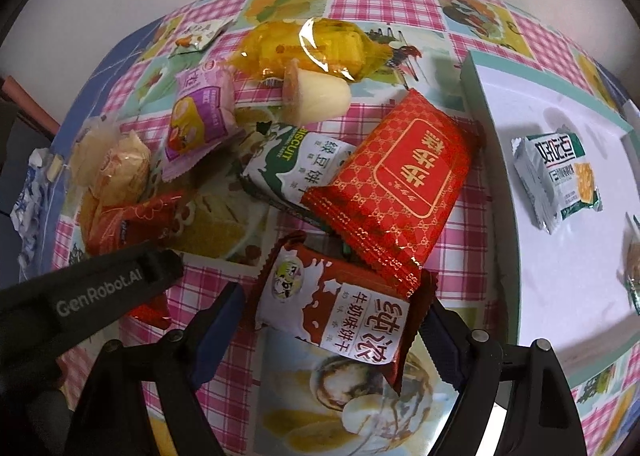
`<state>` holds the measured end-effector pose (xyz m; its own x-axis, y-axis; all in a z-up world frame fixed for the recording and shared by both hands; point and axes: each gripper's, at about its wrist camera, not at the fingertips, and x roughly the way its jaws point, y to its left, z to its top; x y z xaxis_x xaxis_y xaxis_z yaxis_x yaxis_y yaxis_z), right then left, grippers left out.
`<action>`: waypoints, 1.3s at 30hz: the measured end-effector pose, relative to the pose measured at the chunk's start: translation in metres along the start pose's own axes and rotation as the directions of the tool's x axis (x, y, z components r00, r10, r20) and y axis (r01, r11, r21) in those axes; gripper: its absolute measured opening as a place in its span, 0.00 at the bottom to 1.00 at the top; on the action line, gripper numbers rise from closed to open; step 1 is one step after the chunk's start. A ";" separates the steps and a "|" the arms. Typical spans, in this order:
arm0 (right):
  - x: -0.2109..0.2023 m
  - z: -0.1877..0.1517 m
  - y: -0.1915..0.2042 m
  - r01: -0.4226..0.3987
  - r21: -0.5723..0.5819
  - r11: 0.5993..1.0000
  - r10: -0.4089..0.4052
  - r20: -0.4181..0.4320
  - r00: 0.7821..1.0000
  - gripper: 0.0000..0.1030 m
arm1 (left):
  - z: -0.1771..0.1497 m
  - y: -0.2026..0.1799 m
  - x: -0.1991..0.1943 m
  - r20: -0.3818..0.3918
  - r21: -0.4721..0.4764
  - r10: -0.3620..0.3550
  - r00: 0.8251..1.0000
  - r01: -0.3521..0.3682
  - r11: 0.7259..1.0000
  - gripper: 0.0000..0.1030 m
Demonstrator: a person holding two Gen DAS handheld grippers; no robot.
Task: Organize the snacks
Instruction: 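Grasp the red Kiss candy bag with left tool while right tool grasps white-red milk biscuit pack, then carry both packs over the white tray and open both tools to release them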
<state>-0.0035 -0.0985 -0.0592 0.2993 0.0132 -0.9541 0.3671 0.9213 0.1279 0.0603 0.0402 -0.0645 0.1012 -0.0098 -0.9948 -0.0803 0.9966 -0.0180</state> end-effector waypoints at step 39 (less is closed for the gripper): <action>-0.031 -0.002 -0.025 0.001 0.087 0.996 -0.001 0.001 1.000 0.70 | -0.002 -0.007 -0.021 0.013 0.007 -0.076 0.997 0.076 0.997 0.59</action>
<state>-0.0238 -0.1215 -0.0339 0.3000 0.0114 -0.9539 0.4426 0.8841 0.1498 0.0566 0.0331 -0.0439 0.1200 -0.0846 -0.9892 -0.0650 0.9936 -0.0929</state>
